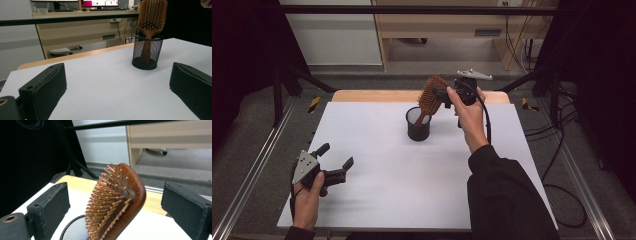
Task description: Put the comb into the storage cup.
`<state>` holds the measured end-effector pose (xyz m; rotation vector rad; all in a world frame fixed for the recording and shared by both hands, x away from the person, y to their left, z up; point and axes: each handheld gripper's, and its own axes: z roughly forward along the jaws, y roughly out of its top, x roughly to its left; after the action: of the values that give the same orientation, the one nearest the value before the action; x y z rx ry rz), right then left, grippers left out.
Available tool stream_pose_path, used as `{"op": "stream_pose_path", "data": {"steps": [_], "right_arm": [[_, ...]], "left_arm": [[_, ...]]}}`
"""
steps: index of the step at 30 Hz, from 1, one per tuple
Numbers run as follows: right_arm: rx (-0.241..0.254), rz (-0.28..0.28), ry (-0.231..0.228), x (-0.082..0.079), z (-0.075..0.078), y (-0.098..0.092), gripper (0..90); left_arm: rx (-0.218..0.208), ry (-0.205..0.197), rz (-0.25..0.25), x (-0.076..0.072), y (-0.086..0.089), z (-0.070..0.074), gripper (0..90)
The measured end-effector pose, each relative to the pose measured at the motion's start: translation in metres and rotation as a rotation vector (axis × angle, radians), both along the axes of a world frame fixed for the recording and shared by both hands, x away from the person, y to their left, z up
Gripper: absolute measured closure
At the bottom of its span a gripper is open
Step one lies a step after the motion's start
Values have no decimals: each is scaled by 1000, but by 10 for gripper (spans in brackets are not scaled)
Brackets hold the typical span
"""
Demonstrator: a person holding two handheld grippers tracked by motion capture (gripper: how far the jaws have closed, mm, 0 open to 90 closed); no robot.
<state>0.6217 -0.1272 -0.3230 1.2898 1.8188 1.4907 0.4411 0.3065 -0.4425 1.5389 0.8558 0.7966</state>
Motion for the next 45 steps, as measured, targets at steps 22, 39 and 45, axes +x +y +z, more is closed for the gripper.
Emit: {"op": "stream_pose_path", "data": {"steps": [22, 39, 45], "right_arm": [[27, -35, -145, -51, 21, -59, 60], [9, -107, -261, -85, 8, -99, 45], [-11, -101, -274, -99, 5, -110, 50]], "left_arm": [[-5, -13, 15, -8, 7, 3, 12], [-24, -20, 17, -15, 9, 5, 12], [-23, -20, 19, -16, 10, 6, 12]]}}
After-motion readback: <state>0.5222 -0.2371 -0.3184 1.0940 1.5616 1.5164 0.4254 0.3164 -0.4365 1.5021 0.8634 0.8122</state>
